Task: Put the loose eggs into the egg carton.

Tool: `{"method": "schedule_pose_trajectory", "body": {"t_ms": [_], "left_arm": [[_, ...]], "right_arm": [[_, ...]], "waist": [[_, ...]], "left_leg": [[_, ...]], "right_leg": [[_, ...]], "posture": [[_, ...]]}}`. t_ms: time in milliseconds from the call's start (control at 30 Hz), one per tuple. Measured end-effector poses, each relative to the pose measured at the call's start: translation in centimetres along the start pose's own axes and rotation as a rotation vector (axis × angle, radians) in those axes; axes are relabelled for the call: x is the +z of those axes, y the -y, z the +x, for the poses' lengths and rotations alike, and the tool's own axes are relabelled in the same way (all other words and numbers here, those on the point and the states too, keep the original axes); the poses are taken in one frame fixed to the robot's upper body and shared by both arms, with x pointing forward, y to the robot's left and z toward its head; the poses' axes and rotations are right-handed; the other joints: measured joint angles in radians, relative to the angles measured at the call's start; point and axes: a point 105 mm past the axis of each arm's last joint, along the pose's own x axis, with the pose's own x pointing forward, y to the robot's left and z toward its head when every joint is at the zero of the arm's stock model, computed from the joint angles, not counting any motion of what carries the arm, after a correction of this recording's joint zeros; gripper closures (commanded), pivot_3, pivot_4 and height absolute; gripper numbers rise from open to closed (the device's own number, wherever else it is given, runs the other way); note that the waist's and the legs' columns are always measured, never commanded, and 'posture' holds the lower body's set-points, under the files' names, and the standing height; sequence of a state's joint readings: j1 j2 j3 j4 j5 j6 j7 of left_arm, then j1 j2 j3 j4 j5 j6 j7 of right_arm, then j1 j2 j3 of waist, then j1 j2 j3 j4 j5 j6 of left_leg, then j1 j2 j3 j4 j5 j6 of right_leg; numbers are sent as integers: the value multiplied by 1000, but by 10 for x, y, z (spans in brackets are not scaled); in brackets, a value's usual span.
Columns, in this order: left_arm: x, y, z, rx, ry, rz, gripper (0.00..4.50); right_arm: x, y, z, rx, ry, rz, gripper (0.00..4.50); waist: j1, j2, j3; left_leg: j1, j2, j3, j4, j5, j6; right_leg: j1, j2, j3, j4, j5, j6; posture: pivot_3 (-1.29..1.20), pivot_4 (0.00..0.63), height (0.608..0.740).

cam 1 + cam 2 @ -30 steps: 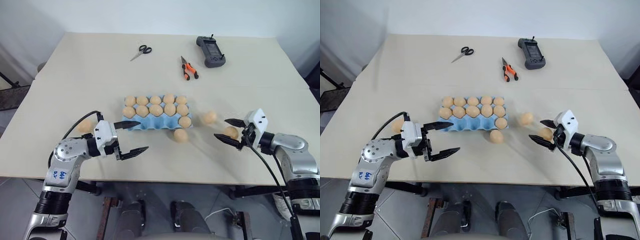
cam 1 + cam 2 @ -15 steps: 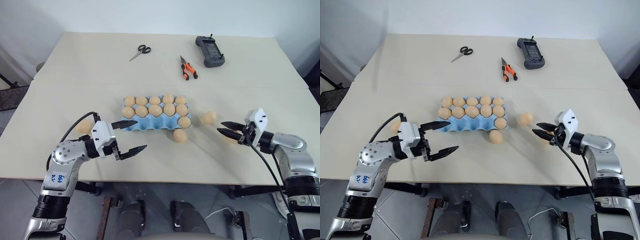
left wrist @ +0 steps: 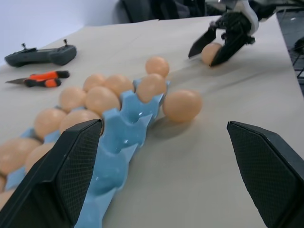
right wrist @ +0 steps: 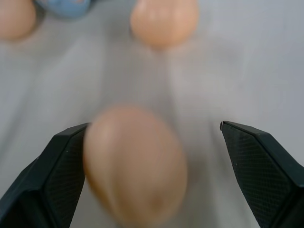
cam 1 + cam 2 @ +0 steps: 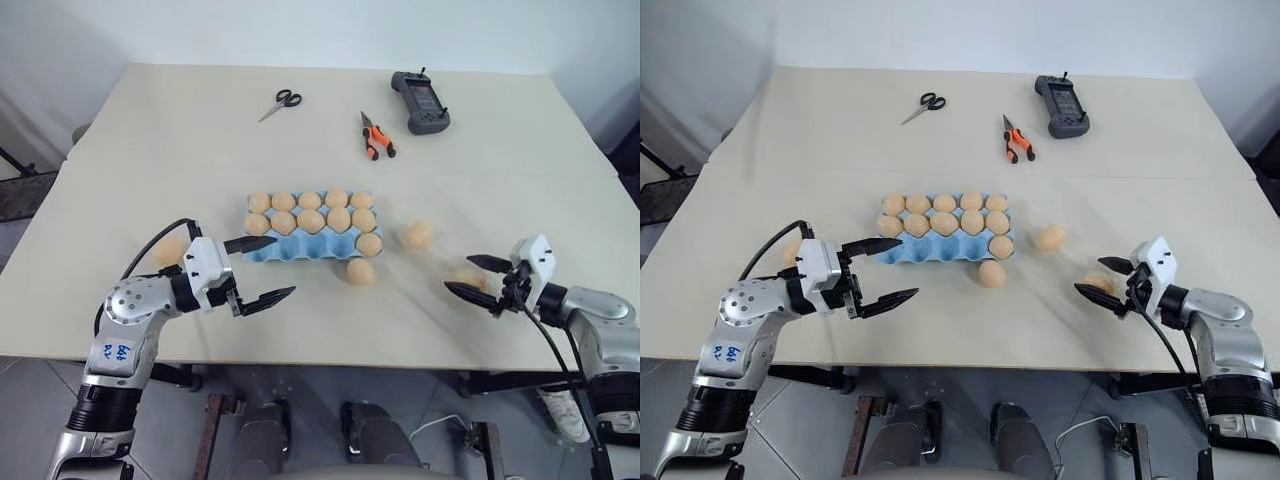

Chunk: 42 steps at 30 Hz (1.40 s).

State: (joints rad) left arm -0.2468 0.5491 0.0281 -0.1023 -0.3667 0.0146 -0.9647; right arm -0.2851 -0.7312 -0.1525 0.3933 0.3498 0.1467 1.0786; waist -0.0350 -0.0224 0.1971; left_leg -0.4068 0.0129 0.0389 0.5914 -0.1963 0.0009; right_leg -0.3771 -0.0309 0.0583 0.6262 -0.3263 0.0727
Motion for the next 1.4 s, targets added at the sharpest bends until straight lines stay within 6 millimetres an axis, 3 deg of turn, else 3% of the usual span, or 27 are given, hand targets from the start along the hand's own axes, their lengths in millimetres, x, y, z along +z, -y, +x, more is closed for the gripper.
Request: {"method": "schedule_pose_trajectory", "body": {"t_ms": [100,267,667,767,933,1133,1267,1400], "left_arm": [[3,0,3,-18,7,8,0],[3,0,3,-27,6,5,0],[-9,1,-12,52,-13,-62,0],[-11,0,-16,79,-22,-69,0],[-10,2,-17,87,-24,-64,0],[-7,1,-16,93,-19,-54,0],[-4,-1,-14,91,-9,-42,0],[-1,-2,-10,81,1,-34,0]], "right_arm": [[-1,0,1,0,-5,-19,639],[0,-5,4,28,15,-21,2311],[51,-40,36,218,128,-123,2311],[54,-37,39,213,123,-102,1718],[52,-39,42,239,94,-97,16],[46,-43,45,265,52,-126,16],[33,-43,55,248,3,-118,16],[35,-46,68,249,11,-132,16]], "waist": [[-2,0,0],[0,0,0],[-4,0,0],[1,0,0],[3,0,0],[2,0,0],[0,0,0],[-1,0,0]], "left_leg": [[0,0,0,0,0,0],[0,1,0,0,0,0],[0,1,0,-1,-1,-1],[0,1,0,-2,-1,-1],[0,1,0,-6,-1,-2],[0,1,0,-8,-2,-2],[0,2,0,-7,-2,-2],[0,2,0,-6,-2,-2]], "right_leg": [[0,1,0,0,0,0],[0,1,0,0,0,0],[0,0,0,-1,0,0],[0,0,0,-3,0,-1],[-1,0,-1,-6,-1,-1],[-2,0,-1,-6,-1,-2],[-2,1,-1,-5,-1,-2],[-2,1,-1,-4,-1,-2]], "posture": [[0,150,740],[0,150,740],[0,150,740],[0,150,740],[0,150,740],[0,150,740],[0,150,740],[0,150,740]]}}
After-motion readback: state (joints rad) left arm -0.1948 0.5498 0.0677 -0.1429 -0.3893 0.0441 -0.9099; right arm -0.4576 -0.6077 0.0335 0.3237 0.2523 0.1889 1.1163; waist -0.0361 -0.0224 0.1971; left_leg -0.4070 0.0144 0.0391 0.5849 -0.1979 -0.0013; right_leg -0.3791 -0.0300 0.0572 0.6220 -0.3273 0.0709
